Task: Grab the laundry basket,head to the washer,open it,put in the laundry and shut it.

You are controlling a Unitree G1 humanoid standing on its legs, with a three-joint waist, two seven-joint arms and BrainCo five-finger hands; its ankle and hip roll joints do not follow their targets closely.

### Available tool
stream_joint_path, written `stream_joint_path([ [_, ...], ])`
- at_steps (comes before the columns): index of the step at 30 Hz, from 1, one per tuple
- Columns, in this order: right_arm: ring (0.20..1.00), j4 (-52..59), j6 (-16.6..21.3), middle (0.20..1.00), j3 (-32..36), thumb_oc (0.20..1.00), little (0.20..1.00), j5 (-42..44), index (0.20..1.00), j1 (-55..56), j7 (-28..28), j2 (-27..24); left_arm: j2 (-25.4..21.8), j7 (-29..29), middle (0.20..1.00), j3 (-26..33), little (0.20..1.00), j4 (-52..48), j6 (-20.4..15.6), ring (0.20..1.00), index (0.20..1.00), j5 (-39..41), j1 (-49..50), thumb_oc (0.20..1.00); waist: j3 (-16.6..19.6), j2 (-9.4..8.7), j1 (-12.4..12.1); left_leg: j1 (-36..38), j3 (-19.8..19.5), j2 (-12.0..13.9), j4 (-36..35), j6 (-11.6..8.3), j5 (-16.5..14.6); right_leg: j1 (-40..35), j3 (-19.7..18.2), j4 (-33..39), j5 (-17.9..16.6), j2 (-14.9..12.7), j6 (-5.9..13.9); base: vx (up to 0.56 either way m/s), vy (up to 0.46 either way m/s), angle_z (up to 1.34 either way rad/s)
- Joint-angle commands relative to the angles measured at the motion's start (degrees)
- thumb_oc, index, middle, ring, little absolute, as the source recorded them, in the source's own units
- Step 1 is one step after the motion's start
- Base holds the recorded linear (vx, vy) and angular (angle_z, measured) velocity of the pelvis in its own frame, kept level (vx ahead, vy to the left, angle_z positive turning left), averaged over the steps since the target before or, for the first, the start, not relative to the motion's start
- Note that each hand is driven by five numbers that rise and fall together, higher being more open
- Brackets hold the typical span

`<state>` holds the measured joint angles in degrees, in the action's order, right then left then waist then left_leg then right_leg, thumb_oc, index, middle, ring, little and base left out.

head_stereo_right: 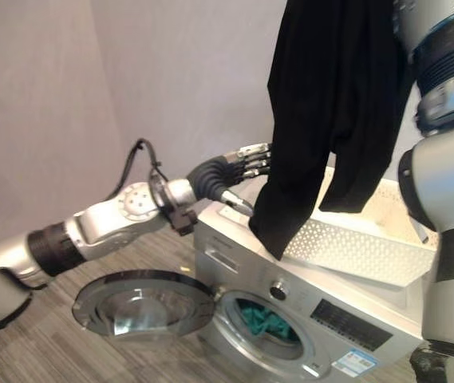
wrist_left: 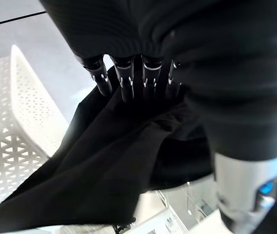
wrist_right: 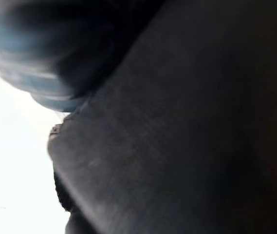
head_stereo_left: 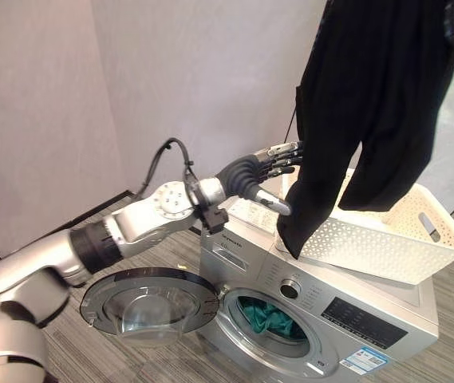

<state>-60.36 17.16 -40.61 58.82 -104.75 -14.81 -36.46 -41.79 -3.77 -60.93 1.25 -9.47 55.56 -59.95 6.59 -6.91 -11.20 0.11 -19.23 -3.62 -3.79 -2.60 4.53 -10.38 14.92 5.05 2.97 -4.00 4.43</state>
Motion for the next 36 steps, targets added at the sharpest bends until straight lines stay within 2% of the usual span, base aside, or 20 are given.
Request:
stream_joint_path([
  [1,0.200,1.09,1.24,0.200,-1.17,0.200,0.200,0.12,0.200,-4.20,-0.41,-2.20,-0.25,2.58,1.000,2.43,1.000,4.32,-2.14,1.000,1.000,-1.31,-2.86,1.000,1.56,-0.46,-0.69,3.18,2.53,0.85,-0.58,0.04,-4.54,0.19,-3.13,-0.08,-1.25,-0.60,2.08,-0.01,-0.007,-0.08],
  [4,0.200,2.49,1.28,0.200,-1.25,0.200,0.200,-0.26,0.200,-3.74,-0.52,-1.01,1.69,3.40,1.000,2.78,1.000,6.83,-2.27,1.000,1.000,-1.55,-3.31,1.000,1.56,-0.27,-0.13,3.15,2.89,0.92,-0.64,0.09,-4.56,0.39,-3.55,-0.10,-1.38,-0.61,2.01,0.00,-0.005,-0.04],
  [6,0.200,5.45,1.78,0.200,-0.58,0.200,0.200,-0.37,0.200,-2.79,-0.68,0.81,5.40,4.44,1.000,2.84,1.000,11.49,-1.97,1.000,1.000,-1.37,-4.86,1.000,1.46,0.19,0.74,3.15,3.44,1.11,-0.73,0.13,-4.53,0.52,-3.92,-0.12,-1.39,-0.59,1.99,-0.02,-0.013,-0.07],
  [14,0.200,7.35,2.72,0.200,2.93,0.200,0.200,0.90,0.200,0.03,-1.09,3.84,10.70,5.76,1.000,2.71,1.000,14.21,-1.72,1.000,1.000,-1.02,-7.20,1.000,1.30,0.82,1.70,3.33,4.12,1.27,-0.96,0.31,-4.62,0.95,-4.42,-0.12,-1.49,-0.49,1.90,-0.01,-0.003,-0.06],
  [19,0.200,9.85,3.84,0.200,6.58,0.200,0.200,2.63,0.200,4.15,-2.73,9.49,14.97,7.35,1.000,3.33,1.000,17.69,-1.45,1.000,1.000,-0.19,-8.88,1.000,1.06,1.35,2.26,3.43,4.62,1.36,-1.11,0.39,-4.58,1.12,-4.83,-0.12,-1.53,-0.48,1.78,-0.01,-0.004,-0.11],
  [22,0.200,16.93,3.52,0.200,6.29,0.200,0.200,1.34,0.200,7.43,-3.04,13.08,17.79,8.93,1.000,4.47,1.000,22.37,-1.65,1.000,1.000,1.83,-10.18,1.000,0.83,1.86,3.15,3.50,5.43,1.45,-1.18,0.38,-4.47,1.29,-5.07,-0.18,-1.68,-0.59,1.63,-0.01,-0.008,-0.06],
  [31,0.200,19.99,4.67,0.200,9.79,0.200,0.200,5.74,0.200,10.24,-3.00,16.73,19.56,9.62,1.000,5.48,1.000,20.46,-2.00,1.000,1.000,6.62,-11.50,1.000,0.75,2.58,3.92,3.86,6.44,1.42,-1.21,0.47,-4.72,1.29,-5.47,-0.19,-1.74,-0.70,1.61,-0.01,-0.004,-0.03],
  [36,0.200,20.80,4.74,0.200,11.73,0.200,0.200,5.16,0.200,12.01,-3.72,18.01,21.58,10.60,1.000,7.07,1.000,18.13,-3.30,1.000,1.000,9.02,-12.82,1.000,0.69,2.89,4.23,4.35,6.67,1.42,-1.18,0.55,-5.01,0.97,-5.75,-0.35,-1.70,-0.72,1.52,0.00,-0.001,-0.03],
])
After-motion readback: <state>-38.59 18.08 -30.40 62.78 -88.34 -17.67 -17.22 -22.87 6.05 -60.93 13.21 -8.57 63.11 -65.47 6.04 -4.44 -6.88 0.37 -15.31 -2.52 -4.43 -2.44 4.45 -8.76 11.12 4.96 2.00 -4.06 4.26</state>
